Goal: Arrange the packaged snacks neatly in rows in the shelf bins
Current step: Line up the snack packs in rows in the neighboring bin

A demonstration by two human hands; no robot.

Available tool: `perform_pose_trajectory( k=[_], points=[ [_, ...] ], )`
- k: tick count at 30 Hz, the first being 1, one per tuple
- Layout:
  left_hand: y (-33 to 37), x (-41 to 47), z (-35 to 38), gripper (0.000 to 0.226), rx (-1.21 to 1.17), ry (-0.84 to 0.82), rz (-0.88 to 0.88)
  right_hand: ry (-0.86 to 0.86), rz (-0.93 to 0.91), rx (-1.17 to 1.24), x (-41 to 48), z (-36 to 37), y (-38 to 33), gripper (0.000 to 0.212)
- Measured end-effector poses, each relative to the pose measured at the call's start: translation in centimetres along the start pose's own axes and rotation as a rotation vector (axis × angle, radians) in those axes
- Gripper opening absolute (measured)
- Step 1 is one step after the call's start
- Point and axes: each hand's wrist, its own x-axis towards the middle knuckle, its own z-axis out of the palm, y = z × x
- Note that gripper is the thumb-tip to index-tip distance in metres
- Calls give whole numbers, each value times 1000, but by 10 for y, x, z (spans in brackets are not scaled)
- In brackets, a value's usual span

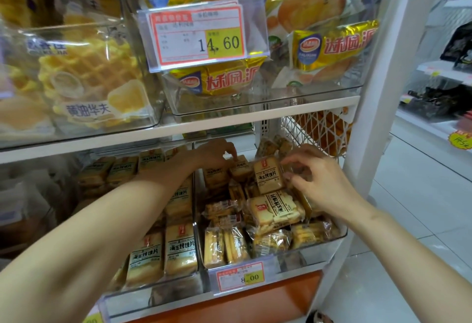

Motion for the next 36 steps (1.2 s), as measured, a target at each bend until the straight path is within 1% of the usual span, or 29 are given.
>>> perform_pose_trajectory(
  k=[1, 2, 3, 4, 5, 6, 7, 8, 9, 10, 11, 12, 13, 15, 16, 19, 21, 23, 24, 25, 26, 27, 29, 30, 31, 33, 34, 36],
  points=[
    [2, 1, 5, 36, -36, 46, 12, -13, 7, -1, 0, 1, 1, 21],
    [5, 2, 10, 44, -39, 48, 13, -28, 18, -2, 0, 1, 1, 22],
    [10, 1, 14, 50, 10, 9, 6, -38, 30, -2, 0, 2, 2, 22],
    [15, 0, 16, 51, 103, -45, -16, -41, 37, 0, 1, 2, 2, 22],
    [19, 0, 17, 48, 168, -48, -34, -38, 39, 4, 1, 2, 2, 22],
    [22, -1, 15, 42, 166, 10, -30, -34, 41, 6, 2, 2, 2, 22],
    [25, -3, 11, 37, 81, 90, -11, -32, 45, 5, 2, 2, 1, 22],
    [31, -6, 7, 33, -60, 158, 29, -34, 51, 0, 3, 2, 1, 23],
    [39, -9, 3, 32, -212, 175, 73, -37, 57, -6, 3, 2, 0, 24],
    [48, -12, -2, 34, -330, 117, 99, -40, 64, -15, 3, 2, 0, 24],
    [56, -13, -5, 38, -386, 31, 105, -41, 68, -22, 3, 3, 0, 25],
    [64, -15, -5, 41, -374, -40, 108, -41, 68, -27, 3, 4, 1, 26],
    [71, -15, -4, 45, -316, -75, 103, -39, 66, -30, 3, 4, 1, 26],
    [74, -13, 1, 50, -244, -67, 73, -37, 71, -32, 4, 5, 2, 26],
    [71, -12, 3, 49, -273, -59, 57, -39, 76, -31, 4, 5, 3, 26],
    [61, -19, -2, 36, -427, -19, 81, -42, 85, -26, 4, 4, 4, 26],
    [49, -22, -16, 36, -526, 95, 42, -32, 86, -15, 4, 4, 5, 26],
    [34, -24, -34, 45, -743, 135, -7, -22, 82, -4, 4, 4, 6, 28],
    [28, -24, -41, 58, -818, 116, 13, -18, 75, -4, 4, 5, 6, 27],
    [21, -22, -45, 74, -828, 96, 36, -16, 65, -4, 4, 5, 6, 27],
    [12, -21, -46, 84, -762, 89, 28, -15, 56, -1, 4, 6, 7, 26],
    [6, -20, -43, 80, -651, 105, 6, -15, 50, 6, 4, 6, 7, 25],
    [-11, -16, -33, 37, -362, 154, -120, -12, 48, 11, 4, 6, 7, 25],
    [-19, -17, -28, 25, -185, 196, -162, -12, 50, 3, 5, 6, 7, 25],
    [-24, -20, -23, 24, -49, 210, -194, -15, 51, -8, 5, 6, 7, 25],
    [-25, -28, -17, 35, 115, 259, -196, -29, 44, -24, 5, 6, 6, 26],
    [-24, -30, -16, 43, 157, 296, -164, -35, 42, -27, 5, 6, 5, 26],
    [-18, -36, -19, 51, 154, 305, -117, -39, 38, -33, 5, 5, 5, 25]
  ],
)
